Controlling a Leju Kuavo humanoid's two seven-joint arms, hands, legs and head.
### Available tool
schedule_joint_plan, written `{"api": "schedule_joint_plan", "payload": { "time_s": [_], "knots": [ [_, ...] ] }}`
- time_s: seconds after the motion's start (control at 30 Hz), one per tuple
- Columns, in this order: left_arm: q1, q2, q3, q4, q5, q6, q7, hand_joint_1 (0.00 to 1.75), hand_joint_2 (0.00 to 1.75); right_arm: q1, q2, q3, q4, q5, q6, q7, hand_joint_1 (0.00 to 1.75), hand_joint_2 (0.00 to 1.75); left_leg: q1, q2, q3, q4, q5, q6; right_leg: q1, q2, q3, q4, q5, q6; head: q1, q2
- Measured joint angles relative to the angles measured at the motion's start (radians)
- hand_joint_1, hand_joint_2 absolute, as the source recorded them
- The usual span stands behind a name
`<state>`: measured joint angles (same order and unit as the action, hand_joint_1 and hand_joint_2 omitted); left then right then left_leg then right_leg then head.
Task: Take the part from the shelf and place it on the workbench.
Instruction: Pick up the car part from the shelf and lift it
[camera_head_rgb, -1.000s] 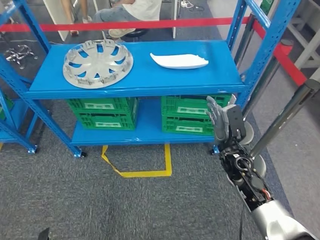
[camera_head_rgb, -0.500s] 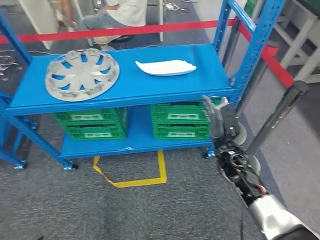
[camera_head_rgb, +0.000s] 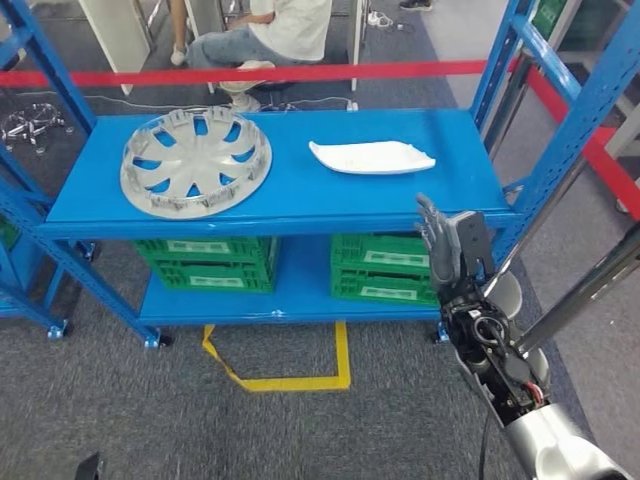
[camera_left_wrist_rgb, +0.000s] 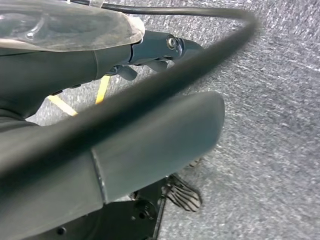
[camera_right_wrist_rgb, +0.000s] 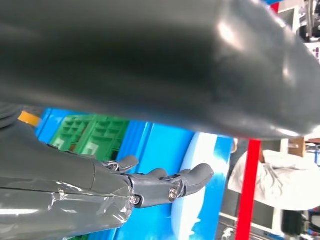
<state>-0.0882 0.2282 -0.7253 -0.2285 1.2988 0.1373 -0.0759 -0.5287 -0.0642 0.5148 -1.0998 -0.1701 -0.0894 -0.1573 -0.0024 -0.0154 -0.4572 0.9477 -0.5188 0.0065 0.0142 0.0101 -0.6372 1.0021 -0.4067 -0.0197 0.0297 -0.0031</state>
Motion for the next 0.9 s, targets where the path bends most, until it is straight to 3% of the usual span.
{"api": "schedule_joint_plan", "payload": {
  "time_s": [0.07,0.13,0.2,0.27,0.3,0.33,0.37,0.43,0.5,0.57,0.63,0.7,0.77,0.8,0.83,0.87,0.9],
  "knots": [
    [-0.002,0.000,0.000,0.000,0.000,-0.001,0.000,0.00,0.00,-0.003,0.000,0.000,-0.001,0.000,0.000,-0.001,0.00,0.00,0.000,-0.002,0.007,0.006,-0.003,-0.010,0.002,0.000,0.018,-0.016,0.007,-0.006,-0.002,0.000],
    [-0.003,-0.001,0.000,0.000,0.000,-0.002,0.000,0.00,0.00,-0.009,0.000,-0.001,-0.003,0.000,-0.001,-0.003,0.00,0.00,0.002,0.001,-0.021,0.067,0.006,-0.018,-0.001,0.000,0.043,-0.030,0.005,-0.017,-0.004,0.000],
    [-0.004,-0.002,-0.001,0.000,-0.001,-0.003,0.000,0.00,0.00,-0.010,0.000,-0.002,-0.004,0.000,-0.002,-0.003,0.00,0.00,0.006,0.005,-0.098,0.190,-0.009,-0.027,-0.005,0.000,0.066,-0.041,-0.006,-0.024,-0.010,0.000],
    [-0.004,-0.002,-0.001,0.000,-0.001,-0.003,0.000,0.00,0.00,-0.007,0.000,-0.001,-0.003,0.000,0.000,-0.003,0.00,0.00,0.011,0.007,-0.186,0.288,-0.065,-0.036,-0.008,0.001,0.086,-0.043,-0.025,-0.025,-0.020,0.000],
    [-0.003,-0.001,-0.001,0.000,-0.001,-0.003,0.000,0.00,0.00,-0.005,0.000,0.000,-0.003,0.000,0.001,-0.003,0.00,0.00,0.013,0.007,-0.216,0.300,-0.087,-0.040,-0.009,0.002,0.098,-0.044,-0.036,-0.023,-0.026,0.000],
    [-0.001,-0.001,-0.001,0.000,-0.001,-0.003,0.000,0.00,0.00,-0.003,0.000,0.000,-0.003,0.000,0.001,-0.003,0.00,0.00,0.015,0.007,-0.229,0.280,-0.086,-0.044,-0.011,0.003,0.113,-0.044,-0.048,-0.021,-0.031,0.000],
    [-0.001,0.000,-0.001,0.000,-0.001,-0.003,0.000,0.00,0.00,-0.002,0.000,0.000,-0.003,0.000,0.001,-0.003,0.00,0.00,0.017,0.008,-0.227,0.230,-0.058,-0.046,-0.013,0.003,0.129,-0.044,-0.061,-0.018,-0.036,0.000],
    [0.002,0.001,-0.001,0.000,-0.002,-0.003,0.000,0.00,0.00,-0.002,0.000,0.000,-0.003,0.000,-0.003,-0.003,0.00,0.00,0.020,0.012,-0.202,0.094,0.060,-0.044,-0.014,0.003,0.156,-0.043,-0.087,-0.009,-0.045,0.000],
    [0.002,0.002,-0.001,0.001,-0.006,-0.003,0.000,0.00,0.00,-0.001,-0.001,-0.001,-0.005,-0.002,-0.008,-0.002,0.00,0.00,0.017,0.017,-0.183,0.021,0.134,-0.032,-0.012,0.004,0.168,-0.047,-0.108,0.003,-0.052,0.000],
    [0.002,0.001,-0.001,0.001,-0.007,-0.004,0.000,0.00,0.00,0.000,-0.001,-0.002,-0.009,-0.004,-0.013,0.002,0.00,0.00,0.015,0.019,-0.172,0.013,0.132,-0.018,-0.010,0.005,0.178,-0.041,-0.112,0.014,-0.049,0.000],
    [0.004,0.002,-0.001,0.001,-0.008,-0.005,-0.001,0.00,0.00,0.001,-0.003,-0.005,-0.016,-0.004,-0.016,0.005,0.00,0.00,0.017,0.020,-0.149,0.005,0.123,-0.005,-0.012,0.002,0.162,0.013,-0.111,0.021,-0.039,0.000],
    [0.003,0.003,-0.001,0.001,-0.008,-0.005,-0.002,0.00,0.00,0.004,-0.005,-0.006,-0.019,-0.004,-0.017,0.008,0.00,0.00,0.016,0.020,-0.122,0.000,0.106,0.005,-0.015,-0.001,0.094,0.132,-0.134,0.028,-0.030,0.000],
    [0.002,0.004,-0.001,0.001,-0.008,-0.005,-0.003,0.00,0.00,0.011,-0.008,-0.007,-0.020,-0.004,-0.019,0.012,0.00,0.00,0.015,0.018,-0.097,-0.001,0.085,0.009,-0.015,-0.002,0.013,0.246,-0.192,0.034,-0.023,0.000],
    [0.003,0.005,-0.002,0.001,-0.008,-0.005,-0.003,0.00,0.00,0.016,-0.010,-0.008,-0.020,-0.004,-0.020,0.014,0.00,0.00,0.014,0.016,-0.082,-0.001,0.073,0.010,-0.015,-0.002,-0.014,0.266,-0.217,0.034,-0.019,0.000],
    [0.004,0.005,-0.002,0.001,-0.008,-0.006,-0.003,0.00,0.00,0.020,-0.012,-0.008,-0.020,-0.004,-0.023,0.016,0.00,0.00,0.014,0.013,-0.065,-0.001,0.060,0.009,-0.015,-0.002,-0.028,0.256,-0.225,0.034,-0.015,0.000],
    [0.005,0.004,-0.002,0.001,-0.008,-0.006,-0.003,0.00,0.00,0.022,-0.014,-0.009,-0.020,-0.004,-0.025,0.017,0.00,0.00,0.013,0.011,-0.046,-0.001,0.047,0.008,-0.015,-0.002,-0.030,0.219,-0.210,0.031,-0.010,0.000],
    [0.006,0.004,-0.002,0.001,-0.008,-0.006,-0.003,0.00,0.00,0.022,-0.016,-0.009,-0.020,-0.004,-0.027,0.019,0.00,0.00,0.013,0.010,-0.029,-0.002,0.033,0.006,-0.015,-0.002,-0.024,0.162,-0.164,0.027,-0.004,0.000]
  ]
}}
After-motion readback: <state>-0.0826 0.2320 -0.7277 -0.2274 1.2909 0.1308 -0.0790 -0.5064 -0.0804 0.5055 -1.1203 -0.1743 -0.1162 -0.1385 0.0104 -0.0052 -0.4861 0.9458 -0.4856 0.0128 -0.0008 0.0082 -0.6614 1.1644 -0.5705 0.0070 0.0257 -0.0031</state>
